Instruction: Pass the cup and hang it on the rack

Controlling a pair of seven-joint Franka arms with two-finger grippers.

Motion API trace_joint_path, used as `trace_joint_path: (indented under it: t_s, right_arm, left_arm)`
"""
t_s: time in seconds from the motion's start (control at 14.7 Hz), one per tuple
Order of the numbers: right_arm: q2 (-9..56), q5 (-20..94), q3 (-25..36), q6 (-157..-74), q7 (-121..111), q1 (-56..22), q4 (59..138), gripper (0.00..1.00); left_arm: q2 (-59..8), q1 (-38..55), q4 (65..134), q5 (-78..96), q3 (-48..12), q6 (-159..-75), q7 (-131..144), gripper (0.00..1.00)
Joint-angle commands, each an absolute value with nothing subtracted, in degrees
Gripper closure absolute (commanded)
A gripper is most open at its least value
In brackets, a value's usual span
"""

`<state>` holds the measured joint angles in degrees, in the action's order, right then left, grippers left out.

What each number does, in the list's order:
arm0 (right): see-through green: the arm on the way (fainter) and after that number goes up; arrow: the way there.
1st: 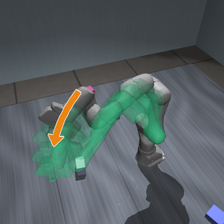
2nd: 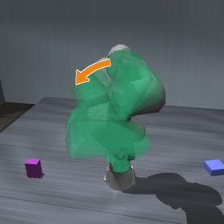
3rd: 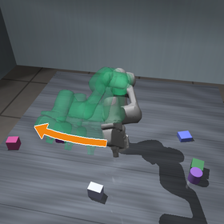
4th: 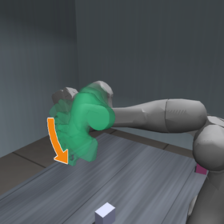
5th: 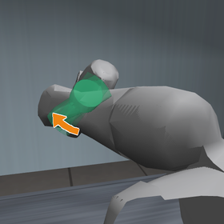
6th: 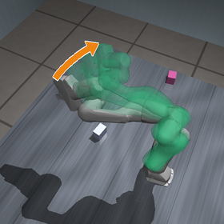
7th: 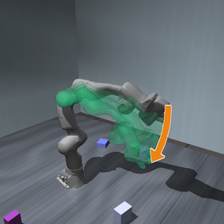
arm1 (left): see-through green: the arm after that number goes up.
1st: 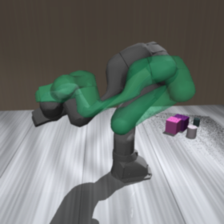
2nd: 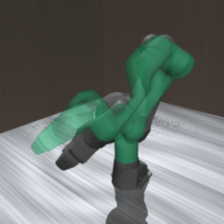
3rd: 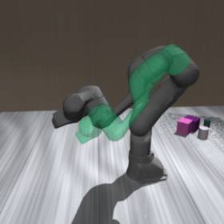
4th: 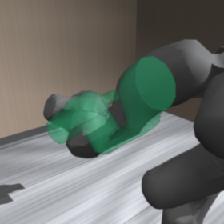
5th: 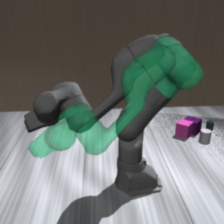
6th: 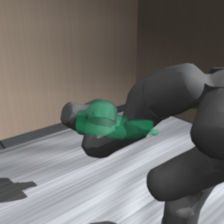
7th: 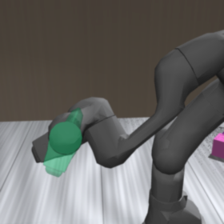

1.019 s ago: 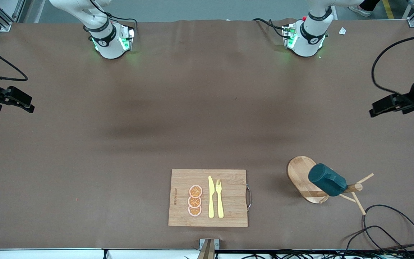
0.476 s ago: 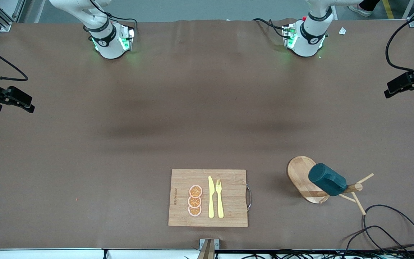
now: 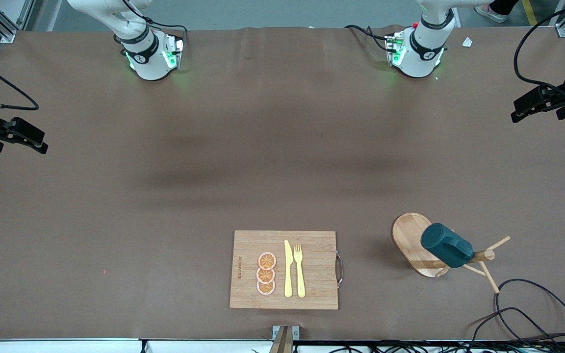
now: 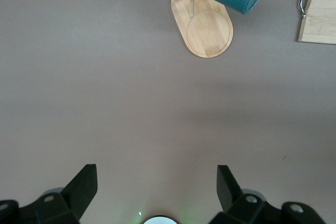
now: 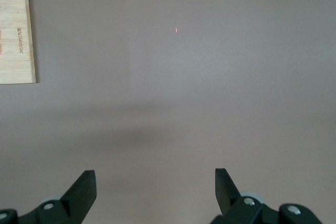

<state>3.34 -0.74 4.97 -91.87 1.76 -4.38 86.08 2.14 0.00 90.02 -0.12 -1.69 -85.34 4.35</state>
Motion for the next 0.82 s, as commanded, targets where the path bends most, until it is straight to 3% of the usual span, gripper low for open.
trace_joint_path:
  t_s: [0.0, 0.75]
  right_arm:
    - [2.46, -1.58, 4.92, -92.11, 1.93, -4.66, 86.84, 0.00]
    - [2.46, -1.58, 4.83, -92.11, 1.93, -4.66, 86.75, 0.00]
  left_arm:
    - [5.27, -0.53, 93.43, -1.05, -2.20, -86.84, 3.43, 0.00]
    - [4.22, -0.27, 90.79, -0.79, -2.28, -85.69, 2.64, 0.00]
